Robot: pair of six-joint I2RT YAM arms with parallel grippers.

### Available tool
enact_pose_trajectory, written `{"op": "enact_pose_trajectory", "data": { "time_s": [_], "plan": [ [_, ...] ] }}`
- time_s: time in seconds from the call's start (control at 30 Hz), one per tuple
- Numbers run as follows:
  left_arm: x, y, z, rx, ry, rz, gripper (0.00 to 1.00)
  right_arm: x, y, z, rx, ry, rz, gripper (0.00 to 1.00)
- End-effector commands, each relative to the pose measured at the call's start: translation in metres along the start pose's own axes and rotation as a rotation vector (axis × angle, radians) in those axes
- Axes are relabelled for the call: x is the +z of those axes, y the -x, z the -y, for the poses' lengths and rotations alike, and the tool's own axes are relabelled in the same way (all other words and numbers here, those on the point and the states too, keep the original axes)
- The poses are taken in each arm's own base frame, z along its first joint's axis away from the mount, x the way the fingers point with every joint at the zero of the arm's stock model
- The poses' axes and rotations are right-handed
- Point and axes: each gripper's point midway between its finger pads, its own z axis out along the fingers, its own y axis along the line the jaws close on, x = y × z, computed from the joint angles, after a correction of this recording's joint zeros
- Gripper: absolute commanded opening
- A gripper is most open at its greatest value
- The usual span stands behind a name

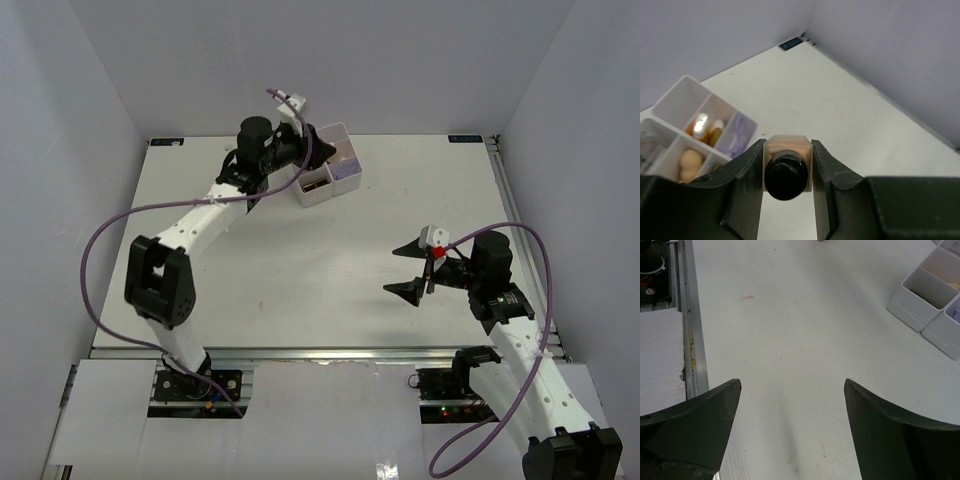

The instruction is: Organize the makeup

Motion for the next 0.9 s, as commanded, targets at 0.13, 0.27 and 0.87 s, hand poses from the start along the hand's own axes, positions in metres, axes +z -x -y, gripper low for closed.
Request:
{"op": "enact_pose_trajectory", "data": {
  "time_s": [0.13,0.27,0.87],
  "plan": [
    [0.078,0.014,-0.071,0.143,-0.004,-0.036,0.0,-0.002,0.008,0.004,-0.076,-0.012,0.008,0.9],
    [0.104,0.018,-0.095,0.182,0.02,0.012,0.0,0.0,0.006,0.004,-0.071,-0.008,0.002,0.9],
    [0.124,0.0,-0.154,0.222,0.137,0.093,0.0,0.002,-0.003,0.006,-0.05,-0.005,-0.016,0.9]
  ]
}}
